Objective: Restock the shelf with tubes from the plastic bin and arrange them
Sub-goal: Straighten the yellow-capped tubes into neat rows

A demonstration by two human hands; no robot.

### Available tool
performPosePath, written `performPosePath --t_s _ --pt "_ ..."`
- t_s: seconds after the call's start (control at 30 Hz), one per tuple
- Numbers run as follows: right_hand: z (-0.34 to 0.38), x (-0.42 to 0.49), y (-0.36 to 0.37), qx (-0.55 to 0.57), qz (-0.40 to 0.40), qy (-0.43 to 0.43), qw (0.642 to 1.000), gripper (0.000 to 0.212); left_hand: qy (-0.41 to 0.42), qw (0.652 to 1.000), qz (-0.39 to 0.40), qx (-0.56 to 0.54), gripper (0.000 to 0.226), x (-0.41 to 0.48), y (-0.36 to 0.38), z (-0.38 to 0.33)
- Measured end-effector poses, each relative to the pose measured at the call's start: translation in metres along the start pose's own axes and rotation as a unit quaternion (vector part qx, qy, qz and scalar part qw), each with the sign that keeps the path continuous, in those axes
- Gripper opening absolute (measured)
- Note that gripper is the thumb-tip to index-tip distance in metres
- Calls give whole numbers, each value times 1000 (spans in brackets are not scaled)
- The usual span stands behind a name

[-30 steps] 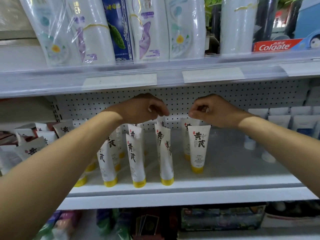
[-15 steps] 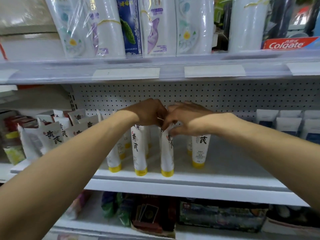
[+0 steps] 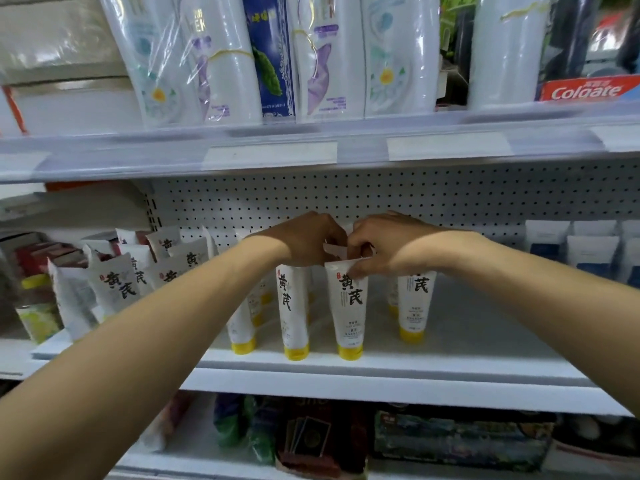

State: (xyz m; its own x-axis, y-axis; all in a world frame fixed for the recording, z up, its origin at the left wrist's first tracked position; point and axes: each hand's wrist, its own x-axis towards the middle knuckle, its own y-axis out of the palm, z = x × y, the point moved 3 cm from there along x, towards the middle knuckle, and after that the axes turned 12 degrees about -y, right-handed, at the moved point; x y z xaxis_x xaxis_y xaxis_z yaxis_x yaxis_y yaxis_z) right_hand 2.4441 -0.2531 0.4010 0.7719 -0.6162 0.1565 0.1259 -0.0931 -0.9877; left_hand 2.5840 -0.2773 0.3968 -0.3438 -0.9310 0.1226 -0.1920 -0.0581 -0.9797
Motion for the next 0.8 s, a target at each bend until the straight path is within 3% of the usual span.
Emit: performPosePath --t_s 0.13,0.43,0.63,0.8 --pt "1 -3 -2 20 3 23 1000 12 28 999 -17 9 20 7 2 2" --pt "-5 -10 -5 -12 6 59 998 16 43 998 -36 17 9 29 7 5" --pt "-16 -23 -19 66 -46 73 994 17 32 999 -6 9 15 23 2 9" --pt "-38 -47 -29 117 -92 103 983 27 3 990 -127 -61 19 -7 -26 -3"
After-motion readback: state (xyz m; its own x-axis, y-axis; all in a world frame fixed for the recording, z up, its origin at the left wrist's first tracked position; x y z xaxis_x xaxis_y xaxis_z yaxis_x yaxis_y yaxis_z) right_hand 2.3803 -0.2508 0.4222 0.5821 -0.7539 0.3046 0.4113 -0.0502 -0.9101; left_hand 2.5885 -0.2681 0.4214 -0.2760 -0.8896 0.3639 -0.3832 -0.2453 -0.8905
